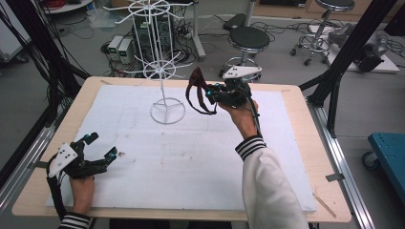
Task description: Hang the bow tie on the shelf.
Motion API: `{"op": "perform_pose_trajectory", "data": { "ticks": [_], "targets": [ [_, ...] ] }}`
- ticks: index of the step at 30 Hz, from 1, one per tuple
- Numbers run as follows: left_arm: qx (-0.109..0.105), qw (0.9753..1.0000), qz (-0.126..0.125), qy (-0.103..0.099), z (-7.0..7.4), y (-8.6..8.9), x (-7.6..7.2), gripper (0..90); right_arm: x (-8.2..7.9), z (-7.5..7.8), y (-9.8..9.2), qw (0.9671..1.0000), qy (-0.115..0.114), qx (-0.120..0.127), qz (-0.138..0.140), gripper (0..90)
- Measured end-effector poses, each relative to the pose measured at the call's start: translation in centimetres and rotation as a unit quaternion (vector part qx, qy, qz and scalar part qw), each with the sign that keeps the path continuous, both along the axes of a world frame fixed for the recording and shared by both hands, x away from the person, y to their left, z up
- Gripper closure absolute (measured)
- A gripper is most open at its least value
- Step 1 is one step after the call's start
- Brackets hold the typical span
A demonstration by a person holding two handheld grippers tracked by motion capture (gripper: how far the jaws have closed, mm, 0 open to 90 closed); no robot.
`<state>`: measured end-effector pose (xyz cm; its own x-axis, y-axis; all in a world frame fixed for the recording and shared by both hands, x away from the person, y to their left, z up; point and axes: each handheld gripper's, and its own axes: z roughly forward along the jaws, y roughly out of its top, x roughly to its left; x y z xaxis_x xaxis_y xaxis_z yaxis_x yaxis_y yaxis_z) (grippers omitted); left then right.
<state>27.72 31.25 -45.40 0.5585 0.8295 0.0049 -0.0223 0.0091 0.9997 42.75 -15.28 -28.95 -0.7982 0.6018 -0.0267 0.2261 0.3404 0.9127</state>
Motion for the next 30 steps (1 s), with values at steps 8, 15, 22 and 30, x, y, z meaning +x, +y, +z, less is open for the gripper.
{"op": "perform_pose_trajectory", "data": {
  "ticks": [8,15,22,30],
  "targets": [
    [-0.001,1.0,0.0,0.0,0.0,0.0,0.0,9.2,0.7,0.7,1.2,0.9995,-0.008,0.006,-0.031,78.5],
    [0.0,1.0,0.001,0.0,0.0,0.0,0.0,9.2,1.3,1.2,2.0,0.9986,-0.019,0.007,-0.049,78.5],
    [-0.001,1.0,0.001,0.0,0.0,0.0,0.0,9.2,2.1,1.0,2.8,0.9979,-0.014,0.009,-0.062,78.5],
    [-0.002,1.0,0.001,-0.001,0.0,0.0,0.0,9.2,2.8,1.2,4.1,0.9969,-0.014,0.0,-0.077,78.5]
  ]
}}
